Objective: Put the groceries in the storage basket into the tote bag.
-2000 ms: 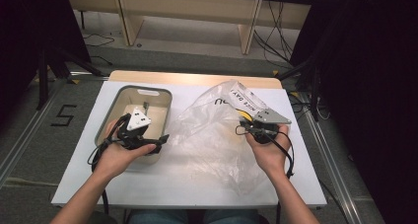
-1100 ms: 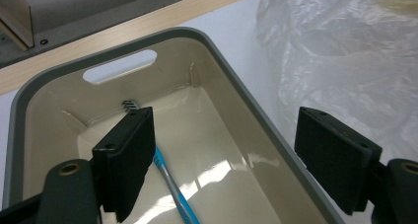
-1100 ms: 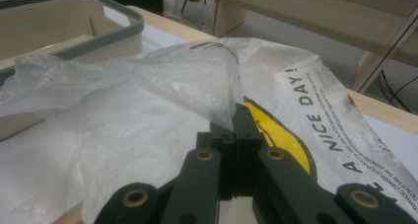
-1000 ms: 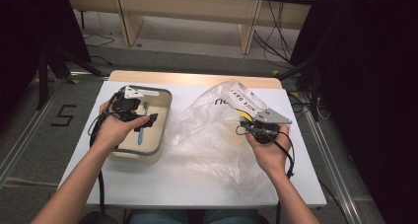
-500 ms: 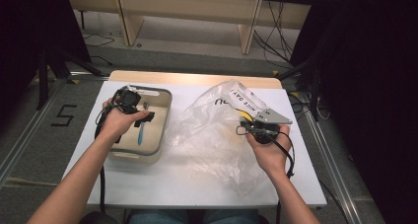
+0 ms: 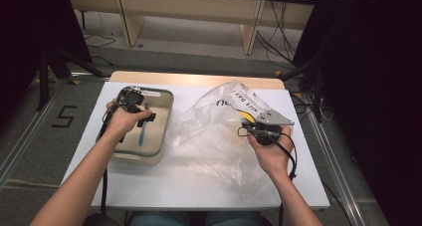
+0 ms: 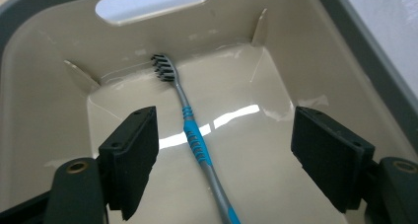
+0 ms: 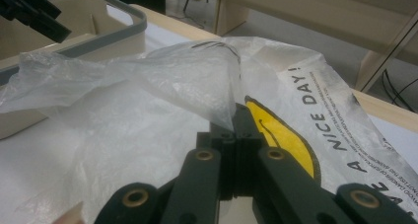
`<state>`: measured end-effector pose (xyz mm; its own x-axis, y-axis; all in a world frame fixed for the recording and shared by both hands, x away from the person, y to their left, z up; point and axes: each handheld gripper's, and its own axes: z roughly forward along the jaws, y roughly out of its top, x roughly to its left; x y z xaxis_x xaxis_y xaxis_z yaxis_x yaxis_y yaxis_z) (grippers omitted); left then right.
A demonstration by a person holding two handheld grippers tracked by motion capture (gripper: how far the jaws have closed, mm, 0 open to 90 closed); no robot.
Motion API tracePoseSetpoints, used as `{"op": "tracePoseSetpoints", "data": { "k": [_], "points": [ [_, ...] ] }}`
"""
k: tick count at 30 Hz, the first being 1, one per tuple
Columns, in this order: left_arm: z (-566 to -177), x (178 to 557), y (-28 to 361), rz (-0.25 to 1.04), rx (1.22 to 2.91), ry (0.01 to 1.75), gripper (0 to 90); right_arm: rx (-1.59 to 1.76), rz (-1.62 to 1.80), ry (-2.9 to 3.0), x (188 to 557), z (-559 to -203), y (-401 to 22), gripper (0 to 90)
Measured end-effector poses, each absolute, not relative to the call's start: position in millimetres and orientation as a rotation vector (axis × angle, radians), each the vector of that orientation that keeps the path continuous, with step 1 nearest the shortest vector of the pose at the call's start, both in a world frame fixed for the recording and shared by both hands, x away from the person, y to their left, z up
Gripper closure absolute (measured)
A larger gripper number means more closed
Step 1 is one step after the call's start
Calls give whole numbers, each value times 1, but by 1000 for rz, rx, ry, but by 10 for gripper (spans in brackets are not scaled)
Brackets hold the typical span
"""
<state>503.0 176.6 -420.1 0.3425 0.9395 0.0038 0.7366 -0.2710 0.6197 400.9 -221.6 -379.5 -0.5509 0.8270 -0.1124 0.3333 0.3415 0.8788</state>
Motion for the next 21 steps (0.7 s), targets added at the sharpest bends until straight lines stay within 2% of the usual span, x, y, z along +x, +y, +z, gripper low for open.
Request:
{"op": "tracePoseSetpoints", "data": {
  "k": [21],
  "points": [
    [-454, 529, 182, 408, 2144, 1632, 350, 1005, 1153, 2054, 400, -380, -221, 900]
  ]
}}
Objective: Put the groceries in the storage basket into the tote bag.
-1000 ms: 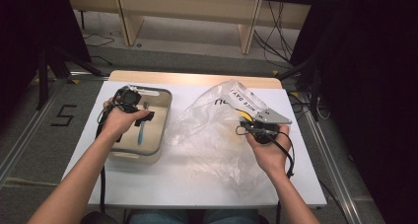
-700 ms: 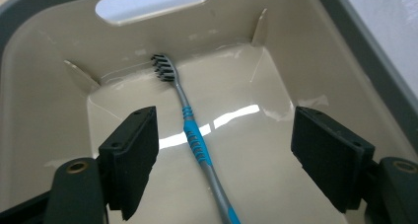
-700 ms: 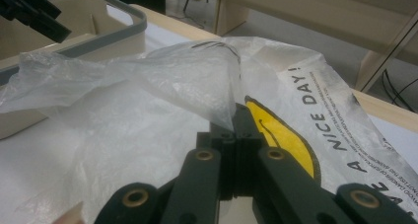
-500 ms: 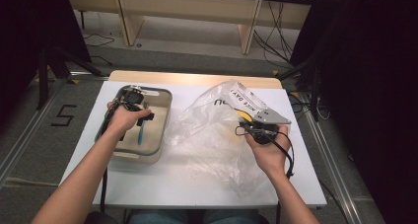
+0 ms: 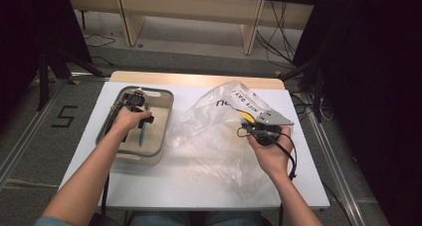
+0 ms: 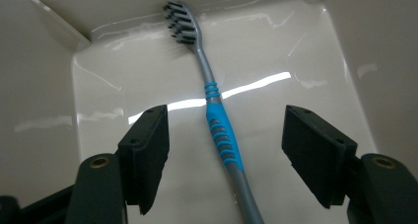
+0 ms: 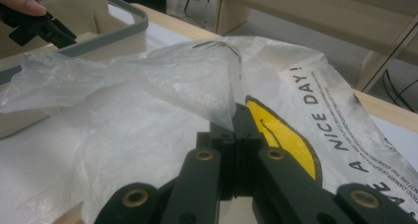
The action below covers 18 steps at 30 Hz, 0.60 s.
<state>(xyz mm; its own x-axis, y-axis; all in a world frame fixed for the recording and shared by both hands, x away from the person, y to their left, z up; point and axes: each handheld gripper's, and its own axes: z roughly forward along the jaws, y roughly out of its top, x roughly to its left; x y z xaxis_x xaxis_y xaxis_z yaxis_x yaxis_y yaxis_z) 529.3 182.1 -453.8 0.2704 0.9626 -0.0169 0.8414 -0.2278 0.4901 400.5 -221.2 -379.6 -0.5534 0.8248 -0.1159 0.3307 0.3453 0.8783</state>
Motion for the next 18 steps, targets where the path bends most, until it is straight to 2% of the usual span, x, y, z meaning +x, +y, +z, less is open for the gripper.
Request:
{"op": "tracePoseSetpoints", "data": {
  "k": [13, 18],
  "points": [
    [-464, 534, 187, 323, 2157, 1689, 431, 1005, 1149, 2056, 400, -380, -221, 900],
    [-463, 534, 188, 331, 2164, 1687, 456, 1001, 1148, 2057, 400, -380, -221, 900]
  ]
}}
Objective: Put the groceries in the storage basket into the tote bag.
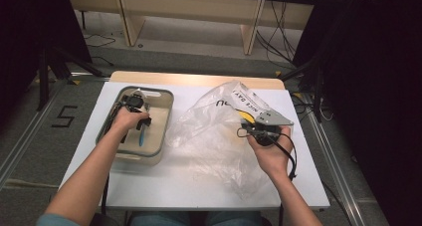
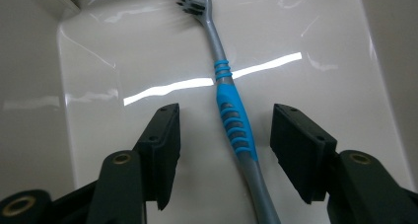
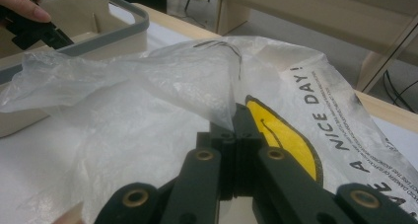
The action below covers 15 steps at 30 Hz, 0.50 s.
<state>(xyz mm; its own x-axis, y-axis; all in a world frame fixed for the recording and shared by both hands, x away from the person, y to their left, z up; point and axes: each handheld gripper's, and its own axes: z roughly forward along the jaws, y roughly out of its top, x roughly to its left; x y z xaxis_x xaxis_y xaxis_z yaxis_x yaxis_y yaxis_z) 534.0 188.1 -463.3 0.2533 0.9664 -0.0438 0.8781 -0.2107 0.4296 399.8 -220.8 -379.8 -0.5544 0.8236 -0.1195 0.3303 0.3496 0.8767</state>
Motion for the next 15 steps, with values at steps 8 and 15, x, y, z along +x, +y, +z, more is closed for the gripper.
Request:
{"op": "tracePoseSetpoints", "data": {
  "k": [8, 15],
  "points": [
    [-463, 535, 186, 338, 2177, 1705, 501, 1001, 1151, 2056, 399, -379, -221, 900],
    [-461, 536, 181, 327, 2189, 1729, 582, 1003, 1153, 2056, 400, -379, -221, 900]
  ]
}}
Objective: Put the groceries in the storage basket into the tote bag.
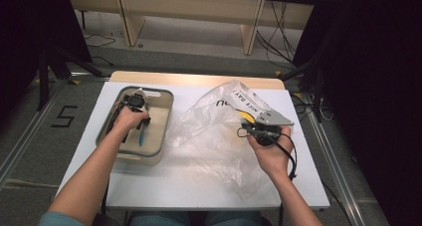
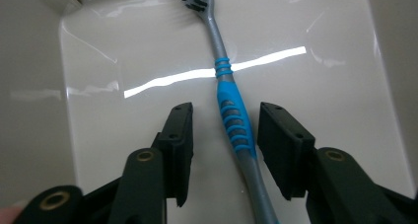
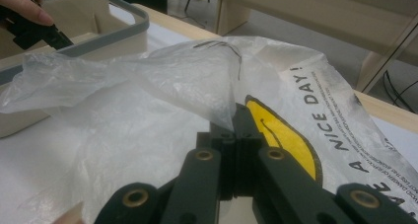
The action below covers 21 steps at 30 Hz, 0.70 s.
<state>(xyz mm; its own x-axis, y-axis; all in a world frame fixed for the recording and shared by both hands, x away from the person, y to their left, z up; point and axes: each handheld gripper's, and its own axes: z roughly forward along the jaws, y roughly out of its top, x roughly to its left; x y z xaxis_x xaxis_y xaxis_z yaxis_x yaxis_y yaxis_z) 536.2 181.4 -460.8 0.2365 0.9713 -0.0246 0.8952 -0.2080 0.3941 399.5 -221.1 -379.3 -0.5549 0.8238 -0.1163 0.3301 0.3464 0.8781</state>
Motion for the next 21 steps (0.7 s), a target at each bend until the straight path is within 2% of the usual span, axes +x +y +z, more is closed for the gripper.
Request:
{"op": "tracePoseSetpoints", "data": {
  "k": [10, 21],
  "points": [
    [-458, 543, 177, 280, 2210, 1788, 639, 1003, 1156, 2056, 400, -379, -221, 900],
    [-457, 546, 171, 269, 2225, 1840, 741, 998, 1157, 2057, 399, -379, -220, 900]
  ]
}}
